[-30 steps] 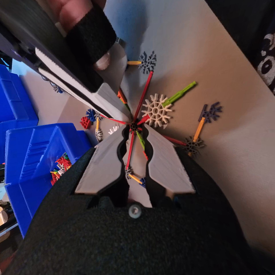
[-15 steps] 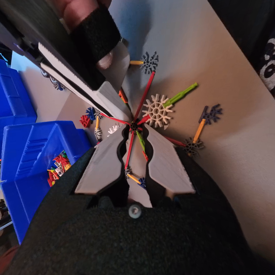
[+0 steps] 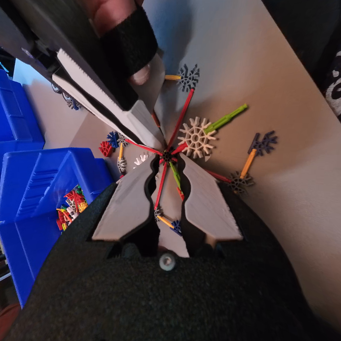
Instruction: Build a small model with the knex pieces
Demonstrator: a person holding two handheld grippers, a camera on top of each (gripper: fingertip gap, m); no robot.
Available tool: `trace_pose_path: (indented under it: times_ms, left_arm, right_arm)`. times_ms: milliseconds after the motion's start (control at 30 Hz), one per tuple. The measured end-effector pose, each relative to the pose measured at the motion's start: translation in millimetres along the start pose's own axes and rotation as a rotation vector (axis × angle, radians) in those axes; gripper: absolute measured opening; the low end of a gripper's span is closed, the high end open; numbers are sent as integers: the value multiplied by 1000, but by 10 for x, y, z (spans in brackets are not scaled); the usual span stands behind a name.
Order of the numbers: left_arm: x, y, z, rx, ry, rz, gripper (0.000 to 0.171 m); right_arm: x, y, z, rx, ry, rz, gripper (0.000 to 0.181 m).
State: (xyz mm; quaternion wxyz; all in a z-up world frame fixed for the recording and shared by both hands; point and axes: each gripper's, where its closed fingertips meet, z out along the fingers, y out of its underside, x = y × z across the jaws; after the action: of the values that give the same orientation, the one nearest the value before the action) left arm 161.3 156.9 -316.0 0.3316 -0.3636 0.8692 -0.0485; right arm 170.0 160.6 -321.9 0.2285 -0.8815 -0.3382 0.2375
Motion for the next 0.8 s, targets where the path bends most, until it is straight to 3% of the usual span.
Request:
trace_pose_path:
  times_ms: [267,333,500,800]
  left_arm:
    - [-16,21,-6,0,0,-39,19]
    - [-15,22,-8,2,3,-53,19]
    - [-10,24,-11,12,11,-81,19]
    - [5,19,-17,29,25,-109,18]
  right_arm:
    - [42,-64,-90,78,94,-79,24]
    - [2,-103,-136,119,113,-137,13]
    - [-114,-44,-123,97,151,-263,13]
    - [-150,53,-31,62,180,-262,0]
